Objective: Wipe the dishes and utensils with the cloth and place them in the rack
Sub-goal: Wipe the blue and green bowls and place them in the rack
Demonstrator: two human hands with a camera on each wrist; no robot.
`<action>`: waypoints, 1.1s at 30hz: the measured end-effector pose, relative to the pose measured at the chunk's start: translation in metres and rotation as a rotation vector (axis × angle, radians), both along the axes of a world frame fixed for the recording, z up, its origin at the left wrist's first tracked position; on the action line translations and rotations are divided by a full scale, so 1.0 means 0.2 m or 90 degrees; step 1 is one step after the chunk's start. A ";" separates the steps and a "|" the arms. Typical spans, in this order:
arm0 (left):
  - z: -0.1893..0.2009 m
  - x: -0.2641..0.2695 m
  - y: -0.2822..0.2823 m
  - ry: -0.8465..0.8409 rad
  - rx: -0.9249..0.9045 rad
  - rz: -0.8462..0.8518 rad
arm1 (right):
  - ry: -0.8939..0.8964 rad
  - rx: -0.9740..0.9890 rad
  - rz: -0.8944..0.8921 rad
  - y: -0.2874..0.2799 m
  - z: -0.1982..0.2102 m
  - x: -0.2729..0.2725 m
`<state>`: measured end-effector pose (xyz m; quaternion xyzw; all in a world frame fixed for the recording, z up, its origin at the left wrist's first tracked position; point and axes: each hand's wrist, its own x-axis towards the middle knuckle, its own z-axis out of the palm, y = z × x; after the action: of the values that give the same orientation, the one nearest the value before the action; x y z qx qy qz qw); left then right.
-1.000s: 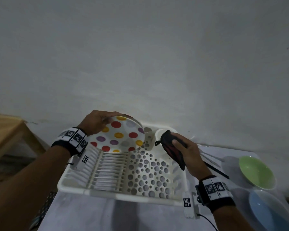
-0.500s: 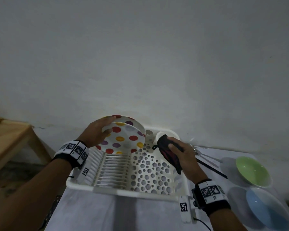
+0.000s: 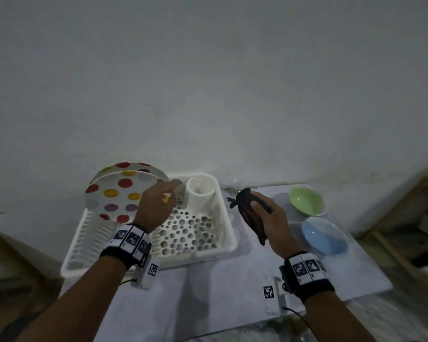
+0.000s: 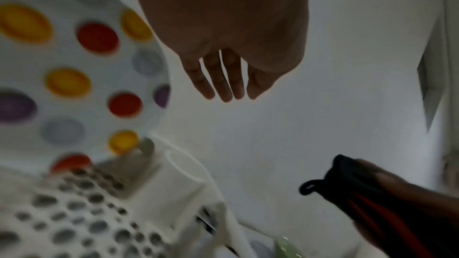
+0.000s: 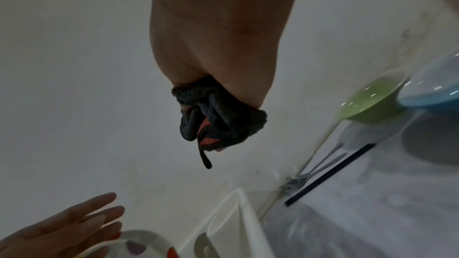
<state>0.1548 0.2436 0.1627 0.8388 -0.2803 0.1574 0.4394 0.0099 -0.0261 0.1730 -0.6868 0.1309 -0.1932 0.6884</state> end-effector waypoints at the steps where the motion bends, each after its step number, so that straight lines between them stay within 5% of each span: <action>1: -0.02 -0.04 -0.10 0.060 -0.036 -0.033 | 0.001 0.002 -0.018 -0.06 0.00 -0.05; 7: -0.14 -0.29 -0.78 0.298 -0.115 -0.154 | -0.001 0.019 -0.154 -0.45 -0.02 -0.29; 18: -0.49 -0.42 -1.79 0.560 -0.023 -0.228 | 0.105 -0.006 -0.254 -1.33 -0.33 -0.48; 24: -0.64 -0.49 -2.07 0.651 -0.033 -0.255 | 0.148 -0.006 -0.260 -1.55 -0.47 -0.44; 33: -0.78 -0.51 -2.11 0.579 0.065 -0.196 | 0.165 -0.004 -0.233 -1.56 -0.55 -0.36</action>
<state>0.0522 -0.1793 0.0077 0.7916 -0.1883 -0.3062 0.4942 -0.0621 -0.3377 0.0638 -0.6729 0.3400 -0.2255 0.6170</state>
